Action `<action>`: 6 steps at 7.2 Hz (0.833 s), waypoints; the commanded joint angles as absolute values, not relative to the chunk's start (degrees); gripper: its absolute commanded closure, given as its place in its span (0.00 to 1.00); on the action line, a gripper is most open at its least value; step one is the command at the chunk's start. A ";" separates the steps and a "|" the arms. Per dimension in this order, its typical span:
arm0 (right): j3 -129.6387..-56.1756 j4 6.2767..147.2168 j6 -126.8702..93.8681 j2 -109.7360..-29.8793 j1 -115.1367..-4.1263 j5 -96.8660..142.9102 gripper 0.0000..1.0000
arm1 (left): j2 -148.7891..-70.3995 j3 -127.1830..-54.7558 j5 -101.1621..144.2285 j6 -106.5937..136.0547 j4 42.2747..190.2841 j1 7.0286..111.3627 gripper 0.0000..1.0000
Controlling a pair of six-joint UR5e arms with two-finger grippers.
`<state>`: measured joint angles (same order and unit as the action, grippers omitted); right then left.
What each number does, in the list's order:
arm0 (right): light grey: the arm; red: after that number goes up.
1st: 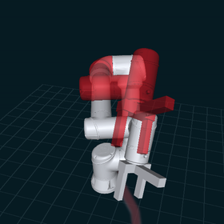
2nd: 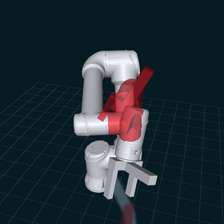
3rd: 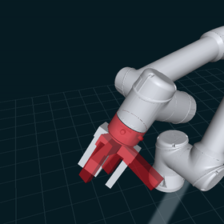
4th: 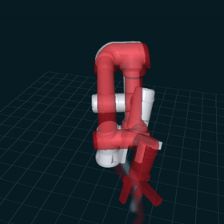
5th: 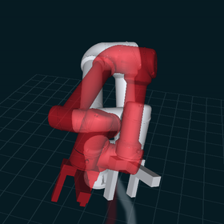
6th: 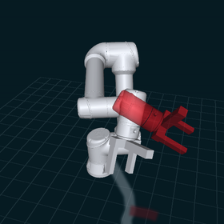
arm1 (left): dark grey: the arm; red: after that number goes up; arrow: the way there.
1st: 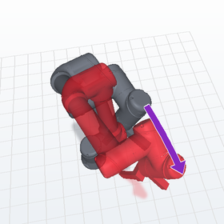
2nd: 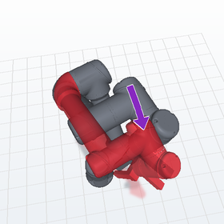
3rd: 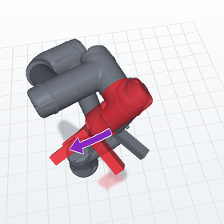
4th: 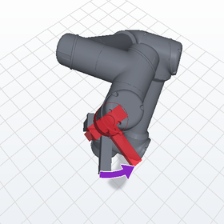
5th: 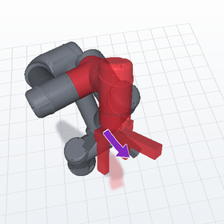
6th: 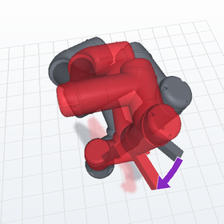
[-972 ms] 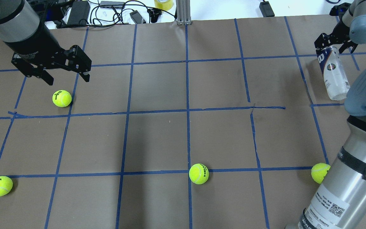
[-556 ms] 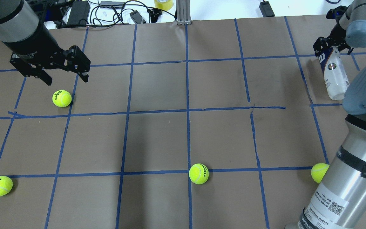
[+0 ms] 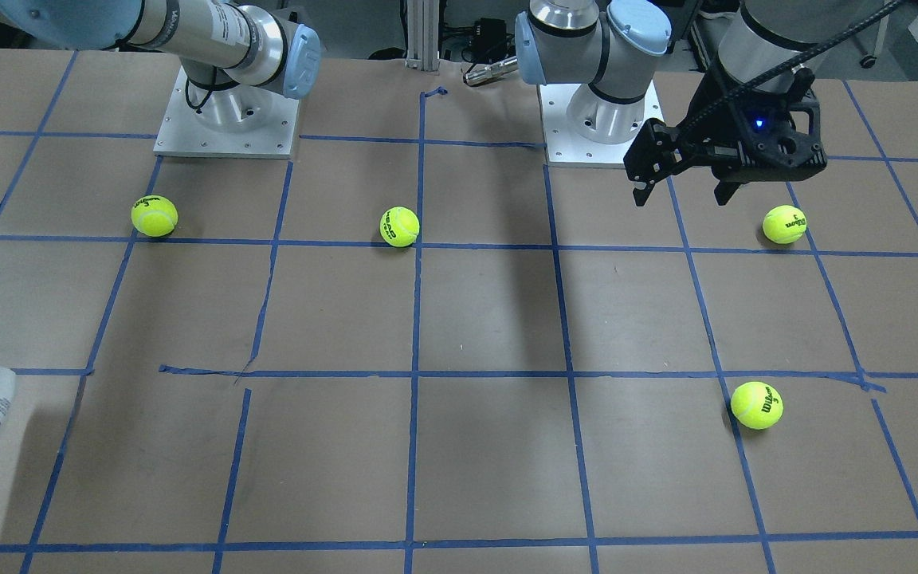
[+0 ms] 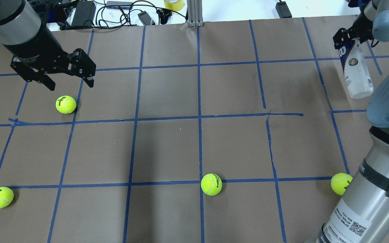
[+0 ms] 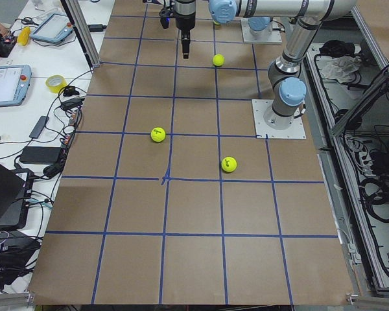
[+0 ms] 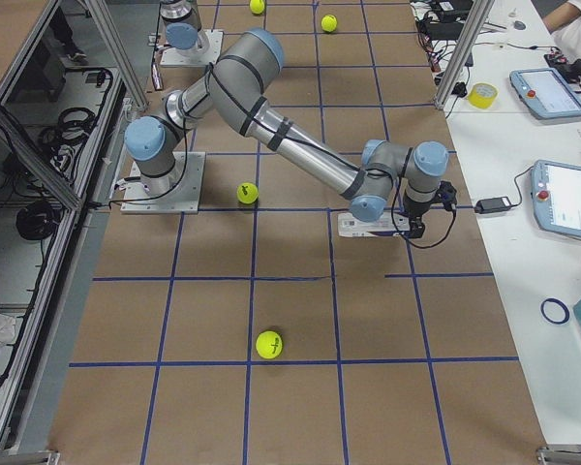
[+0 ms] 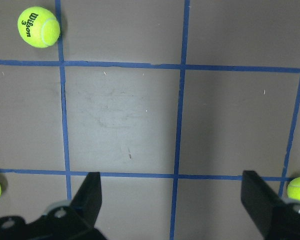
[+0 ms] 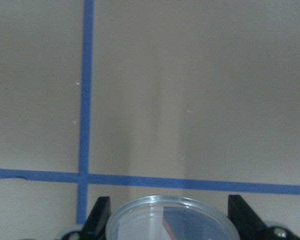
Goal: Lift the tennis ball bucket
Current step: 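Lift the tube with the right gripper and carry it toward the table center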
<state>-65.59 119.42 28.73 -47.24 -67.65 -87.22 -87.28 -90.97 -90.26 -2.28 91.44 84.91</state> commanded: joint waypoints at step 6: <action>-66.44 121.73 53.16 -50.80 -104.11 -87.45 0.62 | -86.93 -89.48 -90.09 -2.37 90.62 81.84 0.00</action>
